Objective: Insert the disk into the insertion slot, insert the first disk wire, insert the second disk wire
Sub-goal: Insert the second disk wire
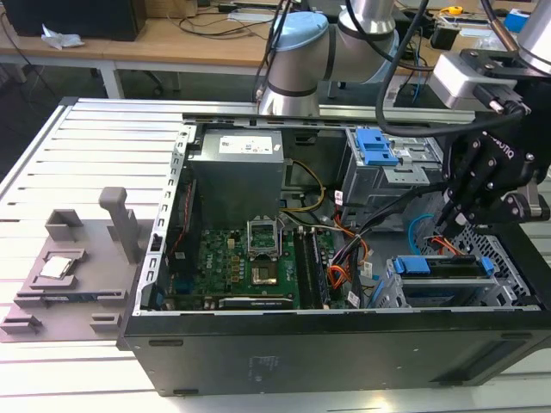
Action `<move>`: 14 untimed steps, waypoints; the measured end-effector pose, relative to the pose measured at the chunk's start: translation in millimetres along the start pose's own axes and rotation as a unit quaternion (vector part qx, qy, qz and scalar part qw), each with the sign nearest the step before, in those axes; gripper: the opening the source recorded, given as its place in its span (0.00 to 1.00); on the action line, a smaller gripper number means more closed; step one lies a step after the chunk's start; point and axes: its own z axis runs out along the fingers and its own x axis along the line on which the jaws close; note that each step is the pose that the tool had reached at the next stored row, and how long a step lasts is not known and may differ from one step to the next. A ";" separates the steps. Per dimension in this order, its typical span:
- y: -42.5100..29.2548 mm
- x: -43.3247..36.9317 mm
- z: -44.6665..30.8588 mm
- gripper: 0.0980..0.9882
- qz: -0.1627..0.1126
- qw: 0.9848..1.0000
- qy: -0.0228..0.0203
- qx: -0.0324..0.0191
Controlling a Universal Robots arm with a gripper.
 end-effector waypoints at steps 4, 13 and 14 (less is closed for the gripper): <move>-0.4 4.7 6.5 0.07 0.000 1.000 0.001 0.000; -3.7 8.2 21.3 0.07 0.000 1.000 0.001 -0.001; -4.2 8.2 22.4 0.07 0.000 1.000 0.001 -0.001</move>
